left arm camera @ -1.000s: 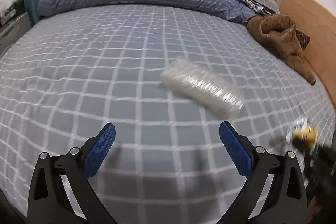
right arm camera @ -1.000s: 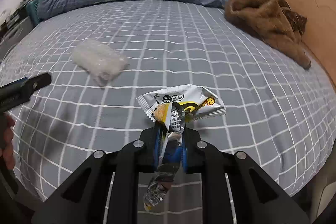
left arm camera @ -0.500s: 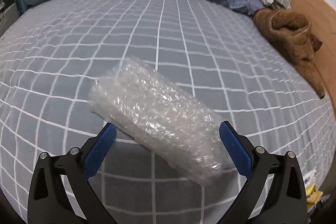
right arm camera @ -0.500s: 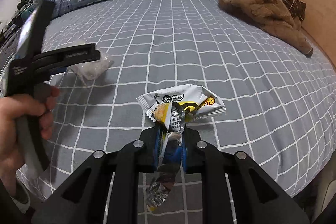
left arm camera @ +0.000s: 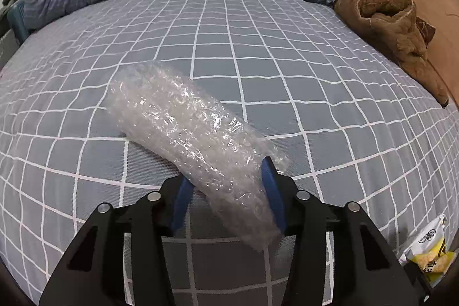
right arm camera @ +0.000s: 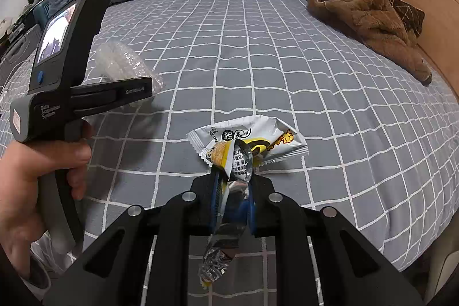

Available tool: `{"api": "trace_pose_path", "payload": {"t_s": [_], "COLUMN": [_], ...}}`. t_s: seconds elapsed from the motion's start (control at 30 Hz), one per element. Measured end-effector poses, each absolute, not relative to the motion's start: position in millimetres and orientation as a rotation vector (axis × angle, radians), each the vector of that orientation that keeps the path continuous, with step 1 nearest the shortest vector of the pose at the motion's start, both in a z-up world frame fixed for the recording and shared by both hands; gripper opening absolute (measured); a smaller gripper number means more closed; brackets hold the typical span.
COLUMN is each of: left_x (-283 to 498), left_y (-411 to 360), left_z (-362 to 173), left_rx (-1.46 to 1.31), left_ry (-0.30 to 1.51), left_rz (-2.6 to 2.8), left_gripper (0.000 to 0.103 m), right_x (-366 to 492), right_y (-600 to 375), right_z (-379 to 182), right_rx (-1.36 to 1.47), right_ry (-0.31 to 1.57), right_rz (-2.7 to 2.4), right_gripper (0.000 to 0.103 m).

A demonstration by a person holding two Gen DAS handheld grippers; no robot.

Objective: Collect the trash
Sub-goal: 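Grasp the clear bubble-wrap roll with the left tool while the right tool holds the wrapper, then carry the bubble wrap and wrapper off the bed over the bin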

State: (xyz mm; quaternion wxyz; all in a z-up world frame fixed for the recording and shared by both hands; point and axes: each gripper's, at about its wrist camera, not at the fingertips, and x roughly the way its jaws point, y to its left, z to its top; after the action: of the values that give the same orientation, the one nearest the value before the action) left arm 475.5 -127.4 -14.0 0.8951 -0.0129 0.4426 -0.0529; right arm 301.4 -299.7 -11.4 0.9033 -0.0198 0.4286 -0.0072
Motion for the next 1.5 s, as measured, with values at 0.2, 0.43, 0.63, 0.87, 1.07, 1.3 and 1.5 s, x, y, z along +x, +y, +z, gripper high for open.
{"api": "trace_pose_path", "payload": {"t_s": [0.2, 0.43, 0.63, 0.87, 1.07, 1.3, 1.5], "left_x": [465, 442, 417, 381, 341, 295, 279], "left_y": [-120, -103, -88, -62, -43, -16, 2], "left_z": [-5, 13, 28, 46, 54, 49, 38], "left_rx": [-0.033, -0.013, 0.005, -0.002, 0.005, 0.011, -0.017], "left_ry": [0.889, 0.843, 0.815, 0.773, 0.745, 0.726, 0.755], "left_rz": [-0.147, -0.172, -0.189, -0.197, -0.197, -0.16, -0.146], "left_gripper": [0.038, 0.031, 0.028, 0.028, 0.028, 0.028, 0.028], "right_x": [303, 303, 301, 297, 291, 274, 252], "right_y": [-295, -290, -283, -271, -256, -231, -213], "right_z": [-8, -3, 4, 11, 19, 25, 27], "right_rx": [-0.042, -0.032, -0.03, -0.035, -0.04, -0.053, -0.066], "right_ry": [0.876, 0.853, 0.83, 0.806, 0.779, 0.751, 0.741], "right_rz": [-0.008, 0.0, 0.008, 0.019, 0.034, 0.062, 0.081], "right_gripper": [0.015, 0.015, 0.015, 0.015, 0.015, 0.015, 0.015]}}
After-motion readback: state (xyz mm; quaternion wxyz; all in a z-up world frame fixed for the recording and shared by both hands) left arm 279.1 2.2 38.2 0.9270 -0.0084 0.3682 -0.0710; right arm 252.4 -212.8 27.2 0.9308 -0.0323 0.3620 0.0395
